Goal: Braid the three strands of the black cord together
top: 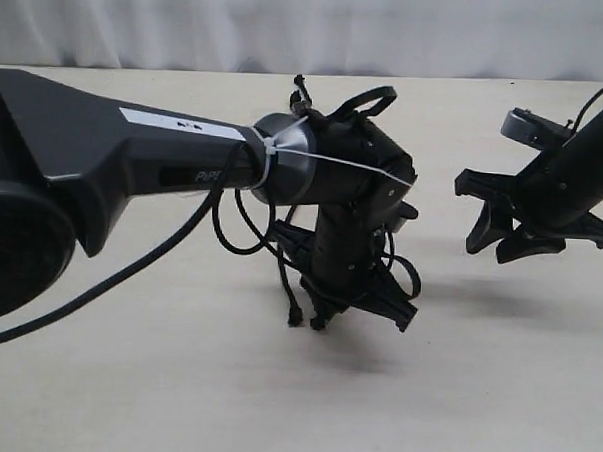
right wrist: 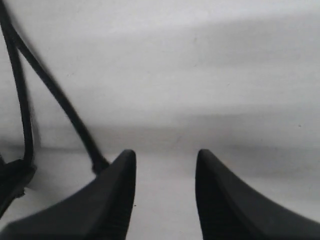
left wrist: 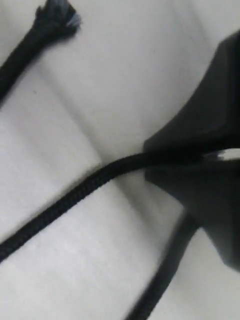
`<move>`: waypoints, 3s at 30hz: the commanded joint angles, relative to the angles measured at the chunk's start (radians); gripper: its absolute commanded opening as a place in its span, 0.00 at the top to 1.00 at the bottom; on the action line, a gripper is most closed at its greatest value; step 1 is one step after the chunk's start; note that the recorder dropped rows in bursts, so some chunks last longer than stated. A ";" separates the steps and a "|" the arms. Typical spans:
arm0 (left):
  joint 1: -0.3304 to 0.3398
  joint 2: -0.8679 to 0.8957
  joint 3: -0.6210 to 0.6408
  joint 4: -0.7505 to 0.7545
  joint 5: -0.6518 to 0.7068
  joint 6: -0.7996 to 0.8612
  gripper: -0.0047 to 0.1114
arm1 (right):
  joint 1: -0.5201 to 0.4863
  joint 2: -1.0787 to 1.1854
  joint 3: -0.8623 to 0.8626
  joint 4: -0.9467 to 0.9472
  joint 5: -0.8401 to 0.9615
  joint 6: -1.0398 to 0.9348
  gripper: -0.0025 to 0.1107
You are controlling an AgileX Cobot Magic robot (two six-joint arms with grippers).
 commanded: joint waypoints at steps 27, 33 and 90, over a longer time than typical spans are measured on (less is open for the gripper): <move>0.435 -0.326 0.278 -0.016 -0.007 0.180 0.58 | 0.502 0.054 -0.002 0.127 -0.323 -0.032 0.64; 0.522 -0.466 0.369 -0.021 -0.072 0.184 0.58 | 0.587 0.121 -0.054 0.067 -0.352 -0.024 0.62; 0.525 -0.561 0.634 -0.230 -0.280 0.232 0.78 | 0.440 0.313 -0.148 -0.255 -0.076 -0.110 0.94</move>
